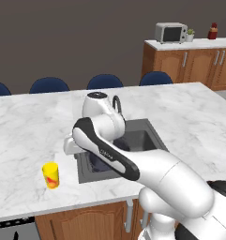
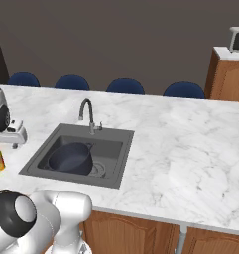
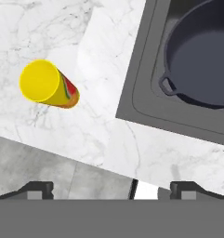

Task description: Pick the cup and pot and place them in the sink. Then turn on the water.

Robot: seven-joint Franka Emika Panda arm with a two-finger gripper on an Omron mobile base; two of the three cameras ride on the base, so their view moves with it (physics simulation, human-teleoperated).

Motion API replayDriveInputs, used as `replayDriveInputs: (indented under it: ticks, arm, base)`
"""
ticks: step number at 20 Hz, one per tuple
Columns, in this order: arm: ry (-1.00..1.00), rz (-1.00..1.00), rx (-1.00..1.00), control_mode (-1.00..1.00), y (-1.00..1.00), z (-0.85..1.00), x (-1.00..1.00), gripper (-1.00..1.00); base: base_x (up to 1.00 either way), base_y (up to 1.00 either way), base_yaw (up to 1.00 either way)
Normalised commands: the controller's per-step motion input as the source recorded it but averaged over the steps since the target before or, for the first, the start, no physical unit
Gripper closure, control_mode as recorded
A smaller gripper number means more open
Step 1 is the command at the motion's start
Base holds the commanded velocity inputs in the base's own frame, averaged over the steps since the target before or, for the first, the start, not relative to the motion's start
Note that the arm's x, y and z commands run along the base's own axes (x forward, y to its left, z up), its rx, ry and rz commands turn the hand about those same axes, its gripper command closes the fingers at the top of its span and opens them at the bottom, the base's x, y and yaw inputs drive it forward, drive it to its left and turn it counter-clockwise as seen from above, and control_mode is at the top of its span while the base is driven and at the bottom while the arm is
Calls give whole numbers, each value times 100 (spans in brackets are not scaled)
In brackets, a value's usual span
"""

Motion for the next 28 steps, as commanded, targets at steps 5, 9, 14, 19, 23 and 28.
replayDriveInputs:
  ticks: [5, 9, 14, 19, 23, 28]
  arm:
    - [-1, 9, -3, -100, 30, -13, 0, -100]
    - [0, 8, -1, -100, 29, -6, 1, -100]
    - [0, 5, 0, -100, 28, -1, 6, -100]
    - [0, 3, 0, -100, 4, -4, 10, -100]
    - [0, 2, 0, -100, 2, -10, 12, -100]
    - [0, 2, 0, -100, 13, -17, 6, -100]
  base:
    - [0, 0, 0]
    - [0, 0, 0]
    - [0, 0, 0]
    - [0, 0, 0]
    - [0, 0, 0]
    - [0, 0, 0]
